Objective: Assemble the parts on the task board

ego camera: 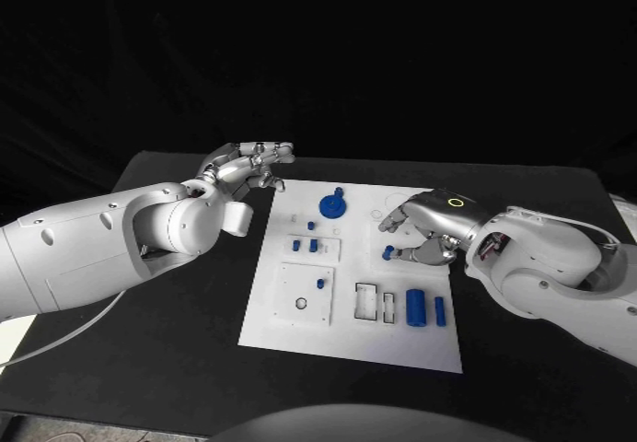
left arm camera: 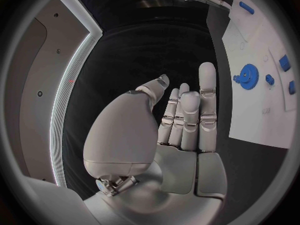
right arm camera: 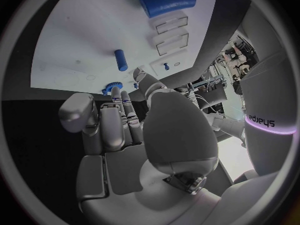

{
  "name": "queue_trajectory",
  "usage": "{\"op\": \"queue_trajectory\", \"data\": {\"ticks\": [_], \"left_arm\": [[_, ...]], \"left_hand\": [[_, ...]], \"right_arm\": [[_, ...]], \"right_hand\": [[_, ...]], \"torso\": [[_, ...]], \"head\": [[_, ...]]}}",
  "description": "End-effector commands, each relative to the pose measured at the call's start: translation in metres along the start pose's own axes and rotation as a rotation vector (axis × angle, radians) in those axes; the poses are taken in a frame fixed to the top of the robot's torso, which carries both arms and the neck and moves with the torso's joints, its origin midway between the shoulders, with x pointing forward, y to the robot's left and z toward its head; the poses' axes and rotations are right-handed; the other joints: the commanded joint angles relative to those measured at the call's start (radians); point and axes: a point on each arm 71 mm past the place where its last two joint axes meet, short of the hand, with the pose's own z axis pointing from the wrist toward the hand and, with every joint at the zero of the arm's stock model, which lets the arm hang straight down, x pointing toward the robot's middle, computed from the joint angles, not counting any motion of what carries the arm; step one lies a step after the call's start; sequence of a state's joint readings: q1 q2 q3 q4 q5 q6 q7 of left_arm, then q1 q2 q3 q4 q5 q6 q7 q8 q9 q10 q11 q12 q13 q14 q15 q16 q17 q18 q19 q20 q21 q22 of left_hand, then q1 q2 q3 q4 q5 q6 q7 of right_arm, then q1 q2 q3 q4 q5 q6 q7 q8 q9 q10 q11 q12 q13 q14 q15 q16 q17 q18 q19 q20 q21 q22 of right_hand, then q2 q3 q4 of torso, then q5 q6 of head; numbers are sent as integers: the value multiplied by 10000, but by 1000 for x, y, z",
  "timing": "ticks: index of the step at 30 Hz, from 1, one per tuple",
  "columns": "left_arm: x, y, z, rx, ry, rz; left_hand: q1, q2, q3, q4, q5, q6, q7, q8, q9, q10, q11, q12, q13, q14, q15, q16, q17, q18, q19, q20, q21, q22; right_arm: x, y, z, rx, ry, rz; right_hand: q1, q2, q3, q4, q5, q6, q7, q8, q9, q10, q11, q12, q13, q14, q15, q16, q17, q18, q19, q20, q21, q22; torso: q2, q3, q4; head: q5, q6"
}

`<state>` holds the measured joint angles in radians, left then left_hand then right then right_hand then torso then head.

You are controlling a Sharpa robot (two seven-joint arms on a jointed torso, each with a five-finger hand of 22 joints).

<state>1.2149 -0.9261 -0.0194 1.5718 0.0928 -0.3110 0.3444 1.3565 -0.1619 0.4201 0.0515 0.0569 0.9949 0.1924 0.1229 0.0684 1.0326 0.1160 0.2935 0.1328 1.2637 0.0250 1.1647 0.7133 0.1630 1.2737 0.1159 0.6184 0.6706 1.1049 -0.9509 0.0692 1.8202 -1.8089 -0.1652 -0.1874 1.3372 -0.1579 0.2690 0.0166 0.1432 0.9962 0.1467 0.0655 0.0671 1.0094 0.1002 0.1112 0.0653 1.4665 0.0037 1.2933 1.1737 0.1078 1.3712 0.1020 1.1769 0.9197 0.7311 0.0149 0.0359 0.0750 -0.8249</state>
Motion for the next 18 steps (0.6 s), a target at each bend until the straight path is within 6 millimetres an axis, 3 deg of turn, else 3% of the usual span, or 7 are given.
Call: {"op": "queue_trajectory", "data": {"ticks": [1,18], "left_arm": [[3,0,0,35,204,-98],[2,0,0,23,200,-96]], "left_hand": [[40,51,-46,-25,44,-92,-7,68,-4,-52,3,44,15,-41,15,56,-6,186,-13,53,-59,-12],[40,51,-46,-25,44,-92,-7,68,-4,-52,3,44,15,-41,15,56,-6,186,-13,53,-59,-12]], "right_arm": [[5,-6,0,408,615,-90],[16,-5,9,369,1023,-182]], "right_hand": [[111,61,-116,21,-68,-5,-90,-19,8,14,-22,101,7,328,23,-26,5,121,22,8,-41,-8],[460,433,118,122,-162,327,-140,21,32,791,-191,451,6,341,-109,-30,-38,115,84,-111,-32,14]], "torso": [[-4,-1,12],[3,-12,17]], "head": [[-14,5],[-28,-38]]}}
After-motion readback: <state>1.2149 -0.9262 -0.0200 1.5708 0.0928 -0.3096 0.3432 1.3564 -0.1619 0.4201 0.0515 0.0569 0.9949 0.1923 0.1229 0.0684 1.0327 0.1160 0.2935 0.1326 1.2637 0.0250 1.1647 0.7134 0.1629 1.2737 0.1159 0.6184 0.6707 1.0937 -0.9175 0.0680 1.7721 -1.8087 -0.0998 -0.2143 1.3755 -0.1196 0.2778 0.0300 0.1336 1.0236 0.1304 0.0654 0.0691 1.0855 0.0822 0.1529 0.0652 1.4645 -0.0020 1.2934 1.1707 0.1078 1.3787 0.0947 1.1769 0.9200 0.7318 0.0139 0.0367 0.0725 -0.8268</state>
